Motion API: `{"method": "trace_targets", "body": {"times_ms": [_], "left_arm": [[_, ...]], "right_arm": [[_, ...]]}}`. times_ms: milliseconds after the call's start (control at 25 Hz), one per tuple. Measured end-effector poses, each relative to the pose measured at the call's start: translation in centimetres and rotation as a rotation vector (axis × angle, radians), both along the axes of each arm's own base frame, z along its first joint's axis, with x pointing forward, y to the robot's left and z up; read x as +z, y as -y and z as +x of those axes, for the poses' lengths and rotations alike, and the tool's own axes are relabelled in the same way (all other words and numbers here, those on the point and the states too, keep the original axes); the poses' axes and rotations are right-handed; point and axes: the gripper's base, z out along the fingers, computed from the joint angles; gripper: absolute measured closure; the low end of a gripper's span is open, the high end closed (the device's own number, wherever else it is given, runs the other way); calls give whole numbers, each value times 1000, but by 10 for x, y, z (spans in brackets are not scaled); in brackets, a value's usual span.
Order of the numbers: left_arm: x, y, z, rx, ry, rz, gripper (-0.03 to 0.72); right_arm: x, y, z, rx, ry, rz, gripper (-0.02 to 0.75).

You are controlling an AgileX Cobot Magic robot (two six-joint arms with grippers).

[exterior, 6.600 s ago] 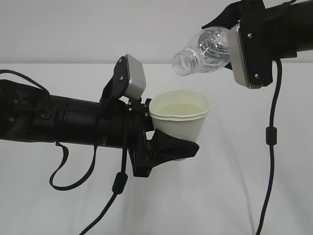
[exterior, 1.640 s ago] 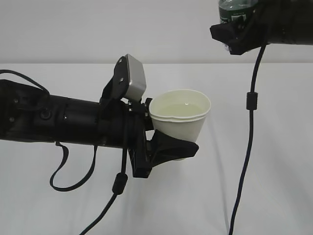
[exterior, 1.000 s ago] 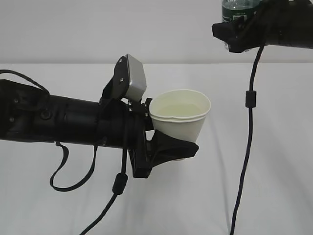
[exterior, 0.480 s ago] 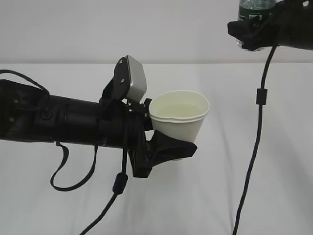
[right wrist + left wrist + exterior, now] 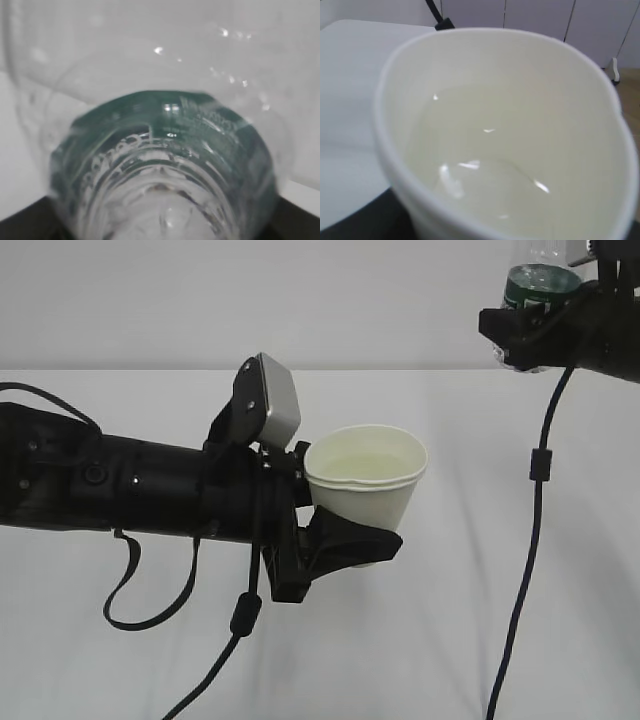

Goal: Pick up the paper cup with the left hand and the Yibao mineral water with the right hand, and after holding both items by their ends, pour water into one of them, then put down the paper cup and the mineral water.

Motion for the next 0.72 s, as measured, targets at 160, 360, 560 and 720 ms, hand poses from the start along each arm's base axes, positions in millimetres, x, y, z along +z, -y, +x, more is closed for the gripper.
{"method": "trace_targets", "body": {"times_ms": [160,360,560,720], "left_arm": [[0,0,0,0,0,0,259],[0,0,0,0,0,0,259],[0,0,0,1,0,2,259],[0,0,0,1,0,2,259]], "right_arm": [[-9,1,-1,-14,-2,-2,261],[-11,3,1,-35,9,-7,261],[-13,7,3,-79,18,4,262],[-12,10,4,-118,30,11,262]]}}
